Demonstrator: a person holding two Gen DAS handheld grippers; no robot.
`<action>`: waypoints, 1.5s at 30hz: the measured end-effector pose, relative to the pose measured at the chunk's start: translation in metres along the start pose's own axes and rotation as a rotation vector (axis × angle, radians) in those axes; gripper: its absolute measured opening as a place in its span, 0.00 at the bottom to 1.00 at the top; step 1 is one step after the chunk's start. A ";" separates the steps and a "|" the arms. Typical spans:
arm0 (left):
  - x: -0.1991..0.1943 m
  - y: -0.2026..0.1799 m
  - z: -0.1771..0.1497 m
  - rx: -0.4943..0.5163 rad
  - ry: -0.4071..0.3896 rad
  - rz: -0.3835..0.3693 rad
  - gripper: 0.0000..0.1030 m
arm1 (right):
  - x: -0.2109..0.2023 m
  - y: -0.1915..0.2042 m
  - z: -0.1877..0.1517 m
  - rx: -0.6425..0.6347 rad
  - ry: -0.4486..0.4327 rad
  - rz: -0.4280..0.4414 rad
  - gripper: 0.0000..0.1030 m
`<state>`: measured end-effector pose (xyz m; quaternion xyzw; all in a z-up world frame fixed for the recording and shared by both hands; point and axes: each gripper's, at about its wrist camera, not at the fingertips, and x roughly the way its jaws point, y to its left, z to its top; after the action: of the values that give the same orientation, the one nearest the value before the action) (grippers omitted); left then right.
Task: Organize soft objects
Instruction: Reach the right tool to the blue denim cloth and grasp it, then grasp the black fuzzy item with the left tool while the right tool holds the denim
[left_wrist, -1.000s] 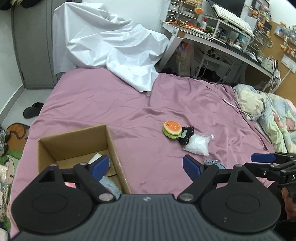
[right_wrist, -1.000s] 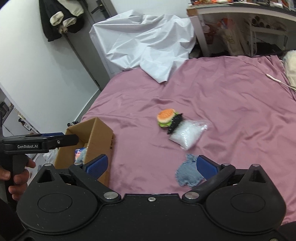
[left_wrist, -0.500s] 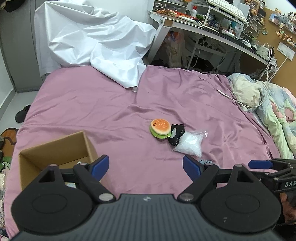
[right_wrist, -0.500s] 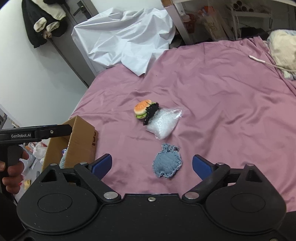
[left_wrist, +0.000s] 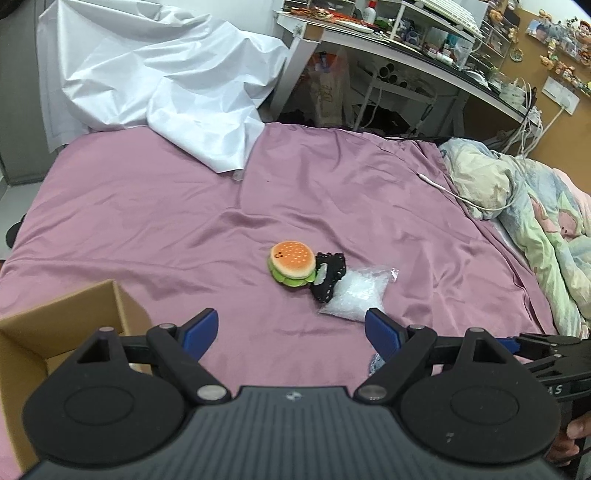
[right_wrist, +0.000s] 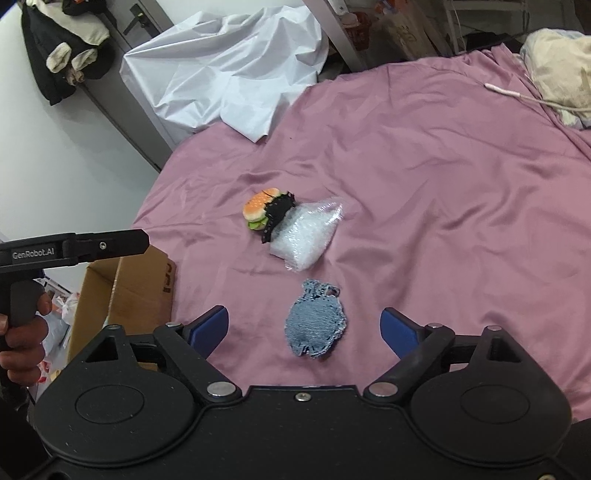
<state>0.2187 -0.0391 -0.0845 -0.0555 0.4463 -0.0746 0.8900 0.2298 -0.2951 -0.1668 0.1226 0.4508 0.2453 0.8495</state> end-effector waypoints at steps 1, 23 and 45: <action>0.003 -0.001 0.000 0.003 0.002 -0.006 0.82 | 0.002 -0.001 0.000 0.004 0.002 -0.003 0.86; 0.072 -0.011 0.018 0.008 0.018 -0.066 0.59 | 0.049 -0.035 -0.006 0.144 0.069 0.050 0.26; 0.139 -0.028 0.034 0.004 0.087 -0.085 0.20 | 0.049 -0.060 0.000 0.239 -0.060 0.013 0.19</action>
<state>0.3259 -0.0903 -0.1686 -0.0692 0.4817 -0.1156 0.8659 0.2717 -0.3199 -0.2273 0.2332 0.4503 0.1915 0.8404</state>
